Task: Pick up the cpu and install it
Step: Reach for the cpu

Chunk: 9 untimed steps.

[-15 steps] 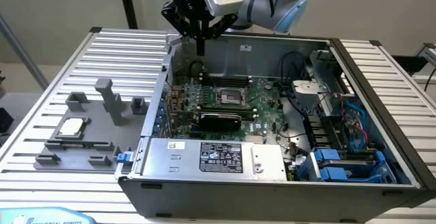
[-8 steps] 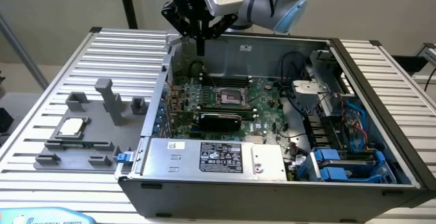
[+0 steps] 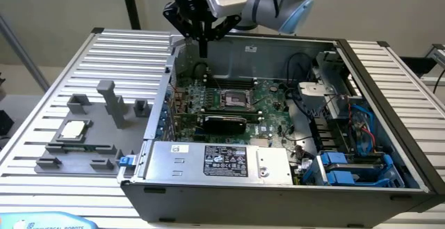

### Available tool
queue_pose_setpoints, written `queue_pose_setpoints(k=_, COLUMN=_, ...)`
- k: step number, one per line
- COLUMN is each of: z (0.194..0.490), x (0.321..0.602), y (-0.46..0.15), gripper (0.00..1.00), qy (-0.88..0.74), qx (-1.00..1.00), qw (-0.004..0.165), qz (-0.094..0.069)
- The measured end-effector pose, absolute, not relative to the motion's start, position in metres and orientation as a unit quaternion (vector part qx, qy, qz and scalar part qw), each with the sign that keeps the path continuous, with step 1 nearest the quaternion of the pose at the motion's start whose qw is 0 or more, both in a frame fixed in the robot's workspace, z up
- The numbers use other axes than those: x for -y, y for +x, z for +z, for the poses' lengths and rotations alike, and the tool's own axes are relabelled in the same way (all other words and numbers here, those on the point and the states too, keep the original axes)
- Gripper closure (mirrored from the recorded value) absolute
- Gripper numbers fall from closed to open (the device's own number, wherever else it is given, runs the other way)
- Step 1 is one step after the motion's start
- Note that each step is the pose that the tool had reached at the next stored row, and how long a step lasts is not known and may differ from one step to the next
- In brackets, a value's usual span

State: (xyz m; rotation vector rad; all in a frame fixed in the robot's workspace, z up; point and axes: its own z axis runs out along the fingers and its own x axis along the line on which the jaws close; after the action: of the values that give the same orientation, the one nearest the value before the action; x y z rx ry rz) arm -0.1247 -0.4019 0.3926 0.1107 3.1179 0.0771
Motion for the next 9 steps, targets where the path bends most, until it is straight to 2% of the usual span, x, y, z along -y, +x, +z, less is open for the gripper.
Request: queue_pose_setpoints(k=9, z=0.392, x=0.411, y=-0.165, gripper=0.89, qy=0.035, qx=-0.999, qw=0.01, qz=0.025)
